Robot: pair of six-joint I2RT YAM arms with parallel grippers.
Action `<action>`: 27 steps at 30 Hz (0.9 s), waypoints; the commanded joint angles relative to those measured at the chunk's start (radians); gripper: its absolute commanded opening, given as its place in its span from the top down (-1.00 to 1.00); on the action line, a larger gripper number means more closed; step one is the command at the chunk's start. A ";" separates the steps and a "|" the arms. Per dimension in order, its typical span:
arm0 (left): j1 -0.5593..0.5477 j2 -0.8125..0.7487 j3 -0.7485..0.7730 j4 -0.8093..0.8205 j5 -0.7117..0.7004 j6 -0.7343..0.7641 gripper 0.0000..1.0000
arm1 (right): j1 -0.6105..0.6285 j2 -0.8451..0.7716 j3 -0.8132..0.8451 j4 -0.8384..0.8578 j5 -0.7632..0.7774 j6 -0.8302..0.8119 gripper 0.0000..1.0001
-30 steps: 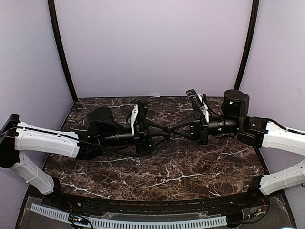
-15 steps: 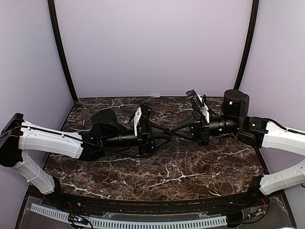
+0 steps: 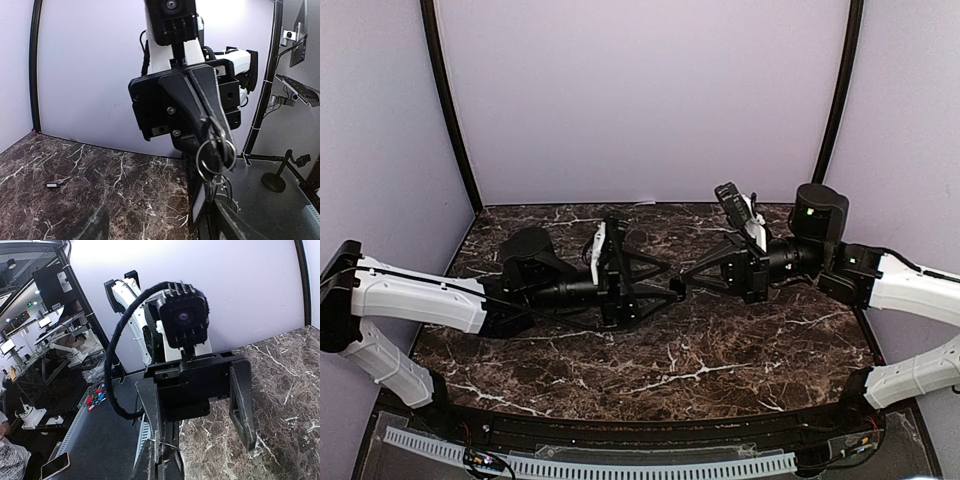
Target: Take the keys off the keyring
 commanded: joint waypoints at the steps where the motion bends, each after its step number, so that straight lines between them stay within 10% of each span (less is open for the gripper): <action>1: -0.004 -0.105 -0.036 -0.008 0.016 0.025 -0.46 | -0.016 -0.004 -0.005 0.054 0.003 0.039 1.00; 13: -0.018 -0.136 0.010 -0.115 -0.097 0.061 0.25 | -0.017 0.036 -0.004 0.090 0.103 0.081 1.00; 27: -0.018 -0.092 0.053 -0.139 -0.136 0.099 0.40 | -0.017 0.059 0.000 0.103 0.067 0.089 1.00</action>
